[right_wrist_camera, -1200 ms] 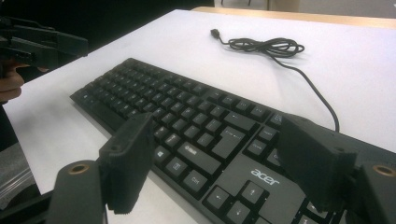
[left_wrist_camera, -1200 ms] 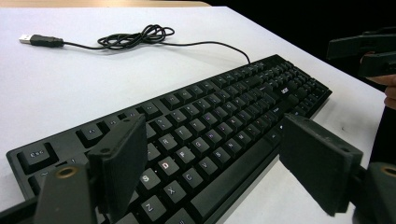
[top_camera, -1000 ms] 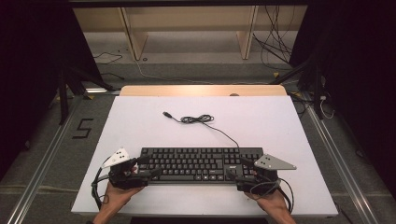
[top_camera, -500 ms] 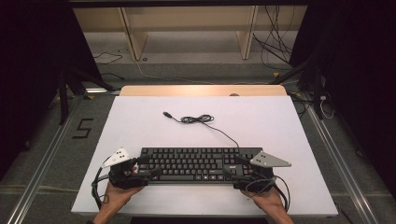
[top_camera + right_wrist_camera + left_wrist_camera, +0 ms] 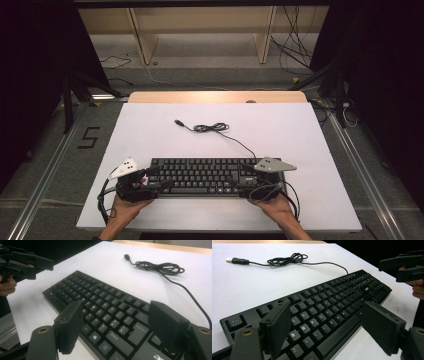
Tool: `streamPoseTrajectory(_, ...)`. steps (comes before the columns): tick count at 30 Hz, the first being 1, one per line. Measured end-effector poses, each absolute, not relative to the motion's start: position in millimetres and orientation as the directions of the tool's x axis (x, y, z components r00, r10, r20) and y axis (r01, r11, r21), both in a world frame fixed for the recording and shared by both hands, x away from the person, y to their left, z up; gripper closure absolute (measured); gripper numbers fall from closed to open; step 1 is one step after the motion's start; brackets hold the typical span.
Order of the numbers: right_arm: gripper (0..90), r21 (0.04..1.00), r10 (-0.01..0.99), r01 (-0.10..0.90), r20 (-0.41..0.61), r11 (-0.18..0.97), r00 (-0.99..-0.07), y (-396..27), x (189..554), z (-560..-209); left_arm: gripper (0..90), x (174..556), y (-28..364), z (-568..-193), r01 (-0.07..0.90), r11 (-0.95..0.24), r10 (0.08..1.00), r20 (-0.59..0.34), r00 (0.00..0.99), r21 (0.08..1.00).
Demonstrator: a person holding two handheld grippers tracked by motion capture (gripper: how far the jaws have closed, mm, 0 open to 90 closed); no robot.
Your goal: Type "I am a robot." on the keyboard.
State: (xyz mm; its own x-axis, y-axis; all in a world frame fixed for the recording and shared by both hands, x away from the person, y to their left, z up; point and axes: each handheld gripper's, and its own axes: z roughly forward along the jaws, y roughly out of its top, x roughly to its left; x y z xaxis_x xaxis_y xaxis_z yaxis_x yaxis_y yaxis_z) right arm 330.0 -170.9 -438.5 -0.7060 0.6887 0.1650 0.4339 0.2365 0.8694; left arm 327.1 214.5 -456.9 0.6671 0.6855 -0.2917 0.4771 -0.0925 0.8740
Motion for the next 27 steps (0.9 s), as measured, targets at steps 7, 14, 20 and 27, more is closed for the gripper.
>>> streamPoseTrajectory(7,30.4,0.868,0.683,0.434,0.166,0.242,-0.712,-163,335,-438,23.2,327,215,-457,0.479,-0.090,0.688,-0.294,0.664,0.873)
streamPoseTrajectory(14,30.7,0.868,0.676,0.431,0.166,0.245,-0.718,-157,339,-437,23.2,327,215,-457,0.479,-0.093,0.688,-0.291,0.665,0.873)
streamPoseTrajectory(20,30.6,0.866,0.666,0.431,0.168,0.252,-0.726,-150,343,-436,23.1,327,215,-457,0.480,-0.089,0.689,-0.294,0.663,0.873)
streamPoseTrajectory(27,30.3,0.863,0.653,0.430,0.168,0.264,-0.738,-140,347,-436,23.1,327,216,-457,0.479,-0.090,0.689,-0.293,0.663,0.873)
